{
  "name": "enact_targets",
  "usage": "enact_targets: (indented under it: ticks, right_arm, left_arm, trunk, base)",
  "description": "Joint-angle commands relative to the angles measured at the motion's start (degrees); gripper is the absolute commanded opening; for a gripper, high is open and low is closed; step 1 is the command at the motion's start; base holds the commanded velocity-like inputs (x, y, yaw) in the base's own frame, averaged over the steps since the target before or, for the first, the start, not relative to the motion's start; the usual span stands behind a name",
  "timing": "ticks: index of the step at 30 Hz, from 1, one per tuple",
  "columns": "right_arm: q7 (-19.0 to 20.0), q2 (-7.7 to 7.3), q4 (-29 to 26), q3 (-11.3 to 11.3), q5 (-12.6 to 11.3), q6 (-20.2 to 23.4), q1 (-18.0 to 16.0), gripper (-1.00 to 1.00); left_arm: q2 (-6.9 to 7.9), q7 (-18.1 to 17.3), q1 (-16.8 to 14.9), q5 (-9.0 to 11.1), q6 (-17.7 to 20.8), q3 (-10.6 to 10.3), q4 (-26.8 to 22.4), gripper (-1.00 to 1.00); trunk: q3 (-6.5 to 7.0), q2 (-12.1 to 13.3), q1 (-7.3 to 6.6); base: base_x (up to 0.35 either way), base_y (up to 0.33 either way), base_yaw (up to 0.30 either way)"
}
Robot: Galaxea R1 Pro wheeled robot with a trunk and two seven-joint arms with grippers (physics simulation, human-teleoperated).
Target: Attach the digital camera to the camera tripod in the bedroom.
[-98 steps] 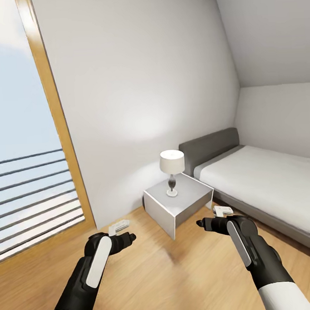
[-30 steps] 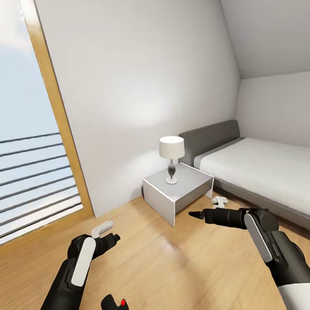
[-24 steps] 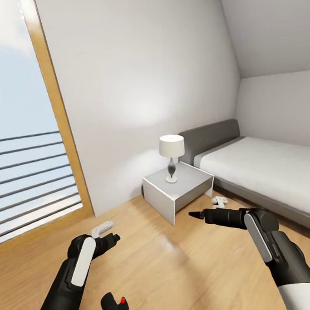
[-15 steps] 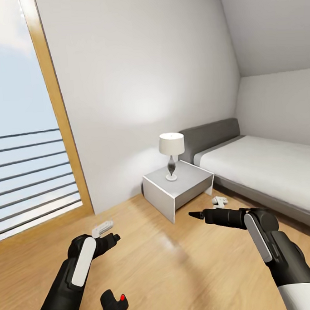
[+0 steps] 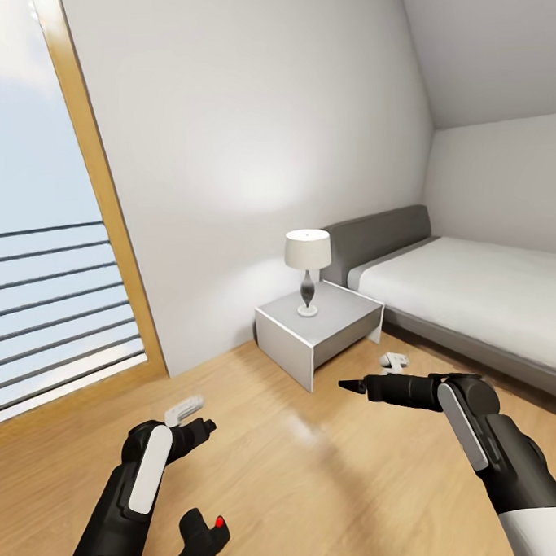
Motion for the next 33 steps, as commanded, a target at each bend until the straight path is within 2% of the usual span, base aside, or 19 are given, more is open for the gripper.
enact_targets:
  ticks: [1,33]
  right_arm:
    - [0.4,0.0,0.0,-0.1,0.3,0.2,0.0,1.0]
    - [0.3,0.0,0.0,0.0,0.3,0.2,0.0,1.0]
  left_arm:
    - [-0.05,0.5,0.0,0.6,0.2,0.1,-0.1,1.0]
    - [0.03,0.5,0.0,0.6,0.2,0.2,-0.1,1.0]
  trunk:
    - [-0.29,0.0,0.01]
    - [-7.38,-0.5,0.83]
  base:
    - [0.0,0.0,0.0]
    - [0.0,0.0,0.0]
